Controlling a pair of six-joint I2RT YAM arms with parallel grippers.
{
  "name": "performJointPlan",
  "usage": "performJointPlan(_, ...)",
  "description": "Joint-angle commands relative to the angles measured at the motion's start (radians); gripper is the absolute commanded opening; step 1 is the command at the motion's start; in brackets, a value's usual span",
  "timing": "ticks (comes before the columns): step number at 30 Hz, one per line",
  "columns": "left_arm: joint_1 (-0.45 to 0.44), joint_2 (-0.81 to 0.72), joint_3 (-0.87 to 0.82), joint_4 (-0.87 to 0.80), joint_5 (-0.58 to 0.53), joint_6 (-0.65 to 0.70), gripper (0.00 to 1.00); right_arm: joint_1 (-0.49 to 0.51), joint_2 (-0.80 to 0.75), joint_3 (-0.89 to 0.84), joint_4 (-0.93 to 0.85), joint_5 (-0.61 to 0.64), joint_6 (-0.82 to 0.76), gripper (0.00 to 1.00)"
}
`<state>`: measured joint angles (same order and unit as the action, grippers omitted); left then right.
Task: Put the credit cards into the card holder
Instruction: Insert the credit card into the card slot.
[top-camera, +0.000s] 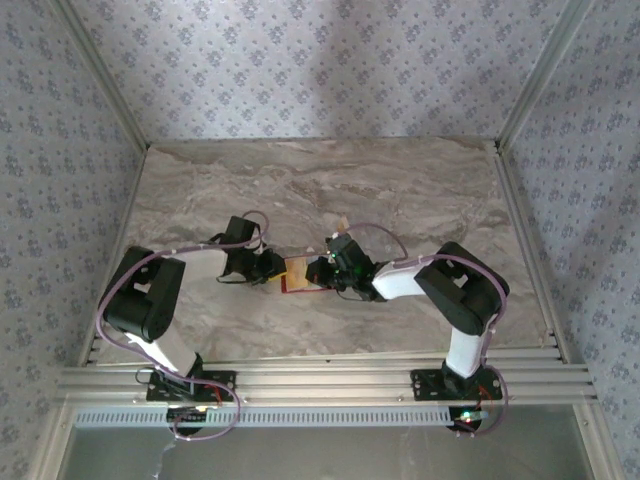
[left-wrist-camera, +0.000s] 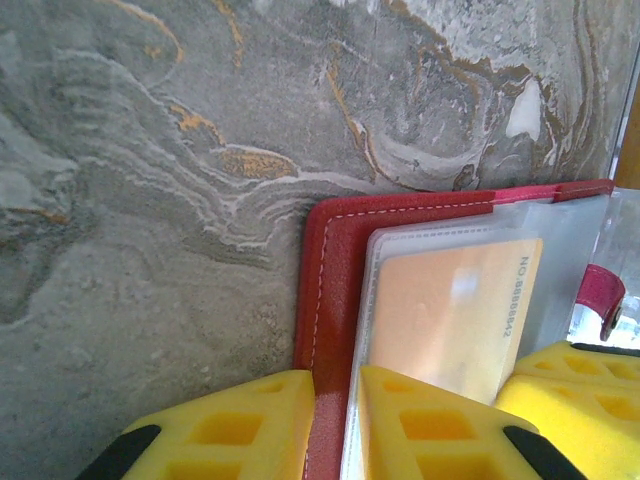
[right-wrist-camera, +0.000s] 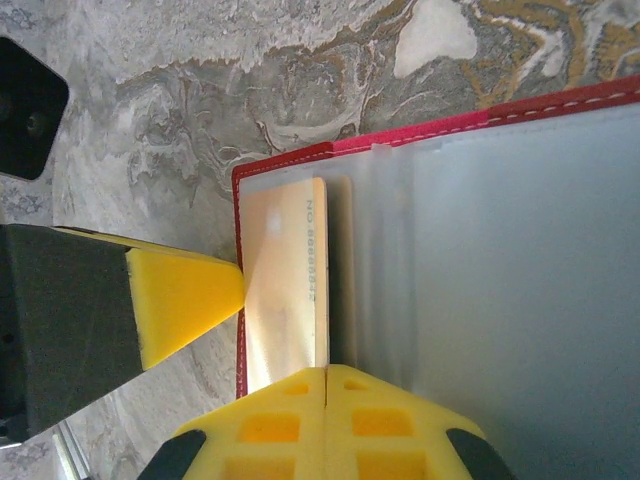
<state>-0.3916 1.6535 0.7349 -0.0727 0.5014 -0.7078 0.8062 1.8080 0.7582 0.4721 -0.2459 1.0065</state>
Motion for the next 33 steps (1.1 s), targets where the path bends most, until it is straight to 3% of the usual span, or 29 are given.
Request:
performJointPlan(1,-0.029,0.052,-0.008,-0.056,-0.027,-0.008,0.21,0.024,0.027,0.038,0.019,0.005,0.01,0.0)
performJointPlan(5,-0.029,0.052,-0.005,-0.063,-0.032,-0.005,0.21,0.035,0.008,0.063,-0.059,0.012,-0.036,0.01)
performJointPlan(12,-0.027,0.045,-0.005,-0.069,-0.037,-0.002,0.21,0.048,-0.053,0.105,-0.265,0.043,-0.132,0.25)
performJointPlan(21,-0.023,0.043,-0.005,-0.073,-0.04,0.003,0.21,0.049,-0.131,0.136,-0.454,0.067,-0.216,0.43)
performJointPlan(26,-0.021,0.039,-0.006,-0.073,-0.037,0.002,0.21,0.049,-0.181,0.218,-0.682,0.159,-0.312,0.45)
performJointPlan(33,-0.019,0.031,-0.009,-0.073,-0.035,0.002,0.21,0.033,-0.123,0.424,-0.971,0.289,-0.511,0.3)
